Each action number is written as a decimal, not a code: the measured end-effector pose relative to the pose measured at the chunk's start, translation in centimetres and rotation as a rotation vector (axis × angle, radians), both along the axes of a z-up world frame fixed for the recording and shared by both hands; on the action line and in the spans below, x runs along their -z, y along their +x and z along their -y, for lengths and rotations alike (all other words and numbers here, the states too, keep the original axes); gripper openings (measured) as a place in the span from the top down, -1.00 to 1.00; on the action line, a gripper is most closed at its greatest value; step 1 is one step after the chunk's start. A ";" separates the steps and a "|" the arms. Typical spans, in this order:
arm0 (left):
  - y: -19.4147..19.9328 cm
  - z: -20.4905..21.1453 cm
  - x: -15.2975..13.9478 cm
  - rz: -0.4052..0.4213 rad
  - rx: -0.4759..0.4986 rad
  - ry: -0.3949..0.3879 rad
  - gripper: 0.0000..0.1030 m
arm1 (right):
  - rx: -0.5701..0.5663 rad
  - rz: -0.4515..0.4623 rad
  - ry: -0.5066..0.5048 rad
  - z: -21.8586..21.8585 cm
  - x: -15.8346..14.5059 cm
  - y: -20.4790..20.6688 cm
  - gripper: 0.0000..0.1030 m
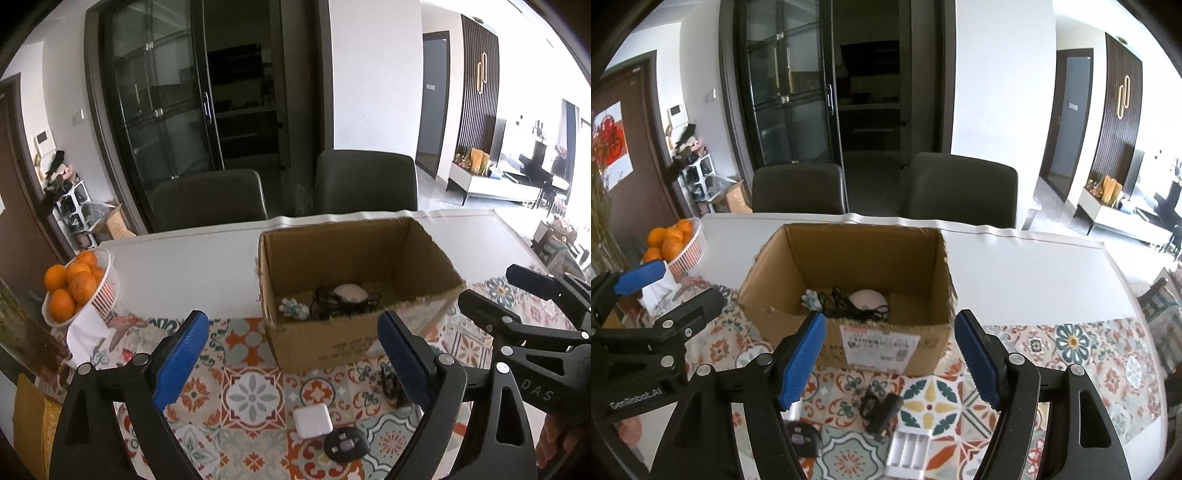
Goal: Organize rigid objects
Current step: 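Move both open grippers back toward the remaining items on the tablecloth, then grasp the white battery charger with the right gripper while the left gripper grasps the black round puck, then lift and carry the battery charger and black puck over the box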
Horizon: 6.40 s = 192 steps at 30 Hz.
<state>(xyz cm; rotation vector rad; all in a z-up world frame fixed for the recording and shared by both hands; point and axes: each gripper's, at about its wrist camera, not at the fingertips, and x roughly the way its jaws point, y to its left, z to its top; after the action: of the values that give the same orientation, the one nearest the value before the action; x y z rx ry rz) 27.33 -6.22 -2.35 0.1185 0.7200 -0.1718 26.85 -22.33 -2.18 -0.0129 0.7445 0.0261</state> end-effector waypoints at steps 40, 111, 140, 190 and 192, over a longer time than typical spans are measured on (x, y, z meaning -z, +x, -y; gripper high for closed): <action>-6.8 1.4 12.8 -0.209 -0.059 0.052 -0.80 | 0.061 -0.156 0.069 2.5 13.5 -8.0 -0.41; -4.3 3.4 20.2 -0.337 -0.047 -0.029 -0.39 | 0.107 -0.179 0.031 4.4 17.3 -6.8 0.06; -5.9 2.1 18.8 -0.316 -0.002 -0.038 -0.11 | 0.074 -0.188 0.046 2.4 16.2 -8.3 0.06; -4.0 -0.4 1.3 0.020 0.061 -0.126 -0.11 | 0.022 0.128 0.076 0.0 0.5 -6.1 0.06; -3.5 -0.3 0.9 0.031 0.064 -0.119 -0.11 | 0.022 0.136 0.074 0.1 0.0 -5.5 0.06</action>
<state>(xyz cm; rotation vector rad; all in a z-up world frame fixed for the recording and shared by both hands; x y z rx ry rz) 23.78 -5.94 -3.24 0.0309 0.6741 -0.2731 21.35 -22.39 -2.21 0.0632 0.6071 0.0318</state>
